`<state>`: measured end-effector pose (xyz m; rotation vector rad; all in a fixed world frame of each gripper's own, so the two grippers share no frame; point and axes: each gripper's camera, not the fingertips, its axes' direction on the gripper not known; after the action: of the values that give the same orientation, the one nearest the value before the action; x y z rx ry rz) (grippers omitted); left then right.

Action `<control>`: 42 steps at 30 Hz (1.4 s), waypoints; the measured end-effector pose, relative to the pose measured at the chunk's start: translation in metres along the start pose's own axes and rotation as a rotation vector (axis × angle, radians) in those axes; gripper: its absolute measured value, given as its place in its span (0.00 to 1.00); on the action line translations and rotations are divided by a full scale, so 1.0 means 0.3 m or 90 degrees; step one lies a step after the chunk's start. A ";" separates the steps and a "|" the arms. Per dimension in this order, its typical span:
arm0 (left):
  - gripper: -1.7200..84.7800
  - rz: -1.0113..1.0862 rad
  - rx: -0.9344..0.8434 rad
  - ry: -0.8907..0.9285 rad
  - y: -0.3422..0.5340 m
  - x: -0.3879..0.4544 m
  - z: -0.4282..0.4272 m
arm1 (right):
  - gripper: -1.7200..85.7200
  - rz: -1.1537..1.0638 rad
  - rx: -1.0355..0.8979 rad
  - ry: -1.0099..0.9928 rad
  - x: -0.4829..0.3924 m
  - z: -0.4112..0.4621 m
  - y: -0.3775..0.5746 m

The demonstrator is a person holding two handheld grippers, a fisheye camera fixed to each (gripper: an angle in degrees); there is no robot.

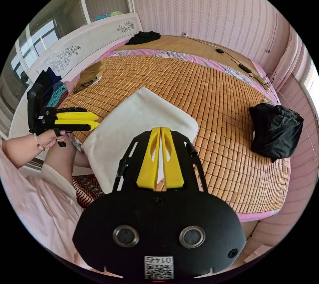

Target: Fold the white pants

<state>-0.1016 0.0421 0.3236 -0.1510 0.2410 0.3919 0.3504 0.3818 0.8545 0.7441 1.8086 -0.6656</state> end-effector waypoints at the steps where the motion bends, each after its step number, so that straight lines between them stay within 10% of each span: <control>1: 0.08 -0.009 -0.011 -0.003 -0.018 -0.009 0.019 | 0.02 0.007 -0.022 0.005 0.012 0.034 -0.035; 11: 0.08 -0.025 -0.067 0.001 -0.043 -0.085 0.183 | 0.01 0.041 -0.108 -0.011 0.047 0.346 -0.169; 19: 0.02 -0.016 0.020 0.027 -0.065 -0.128 0.010 | 0.02 0.008 0.070 -0.123 -0.017 0.009 0.038; 32: 0.02 -0.001 -0.084 0.009 -0.264 -0.296 0.213 | 0.01 -0.020 -0.171 -0.151 -0.148 0.263 0.232; 42: 0.17 -0.147 -0.056 0.138 -0.026 -0.584 0.037 | 0.17 0.243 0.140 -0.288 0.450 0.129 0.314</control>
<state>-0.2535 -0.0257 0.3806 -0.3050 0.4159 0.1555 0.4057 0.4395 0.7055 0.9654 1.1551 -0.7136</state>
